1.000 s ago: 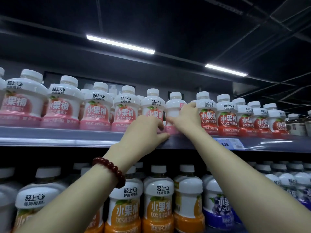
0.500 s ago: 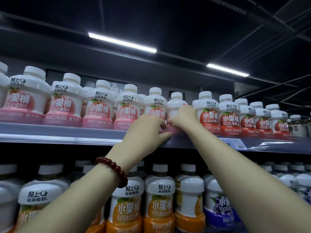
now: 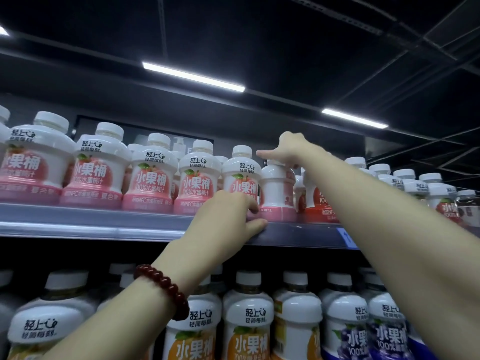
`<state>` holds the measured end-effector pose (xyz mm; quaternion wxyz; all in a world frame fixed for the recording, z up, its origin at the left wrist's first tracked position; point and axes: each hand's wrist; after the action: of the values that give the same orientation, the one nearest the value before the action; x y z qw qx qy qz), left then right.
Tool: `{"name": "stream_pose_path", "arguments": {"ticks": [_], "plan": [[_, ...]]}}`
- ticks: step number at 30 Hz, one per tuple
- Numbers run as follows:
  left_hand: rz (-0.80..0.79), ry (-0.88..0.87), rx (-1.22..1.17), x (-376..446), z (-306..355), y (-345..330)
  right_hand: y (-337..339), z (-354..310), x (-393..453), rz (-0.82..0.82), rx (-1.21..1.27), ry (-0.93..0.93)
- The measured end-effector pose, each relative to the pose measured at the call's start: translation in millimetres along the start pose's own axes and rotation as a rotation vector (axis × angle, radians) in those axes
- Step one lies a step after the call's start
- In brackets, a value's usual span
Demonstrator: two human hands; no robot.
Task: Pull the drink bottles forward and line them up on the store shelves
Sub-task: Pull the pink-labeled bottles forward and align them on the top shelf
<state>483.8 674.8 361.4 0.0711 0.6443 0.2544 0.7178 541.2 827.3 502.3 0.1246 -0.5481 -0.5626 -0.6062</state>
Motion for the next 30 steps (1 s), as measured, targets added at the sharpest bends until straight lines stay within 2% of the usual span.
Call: {"name": "stream_pose_path", "arguments": {"ticks": [4, 7, 12, 14, 17, 19, 22, 25, 30], "plan": [[0.002, -0.002, -0.02, 0, -1, 0, -12, 6, 12, 0.003, 0.061, 0.029], [-0.003, 0.0, -0.029, 0, -1, 0, -1, 17, 16, -0.153, 0.13, 0.063], [-0.011, 0.012, -0.035, -1, -1, 0, 22, 34, 14, -0.421, 0.519, 0.068], [-0.017, 0.011, -0.029, 0, -1, 1, 25, 32, 14, -0.392, 0.484, 0.074], [-0.02, 0.016, -0.031, 0, 1, 3, 25, 21, 11, -0.19, 0.072, 0.104], [-0.019, 0.016, -0.027, 0, 2, 3, 23, 17, 12, -0.106, -0.099, 0.112], [-0.016, 0.018, -0.028, 0, 2, 3, 22, 17, 15, -0.156, -0.069, 0.145], [-0.013, 0.018, -0.023, 0, 1, 3, 21, 22, 15, -0.249, 0.129, 0.18], [-0.015, 0.016, -0.005, 0, 2, 2, 15, 28, 10, -0.233, 0.213, 0.203]]}}
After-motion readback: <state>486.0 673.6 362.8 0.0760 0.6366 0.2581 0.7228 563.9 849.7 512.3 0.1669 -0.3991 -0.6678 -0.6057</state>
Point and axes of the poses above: each hand's wrist, its own x-axis towards the middle knuckle, its own y-axis out of the back of the hand, z = x × y, and after that the axes turned 6 degrees about z, right-handed
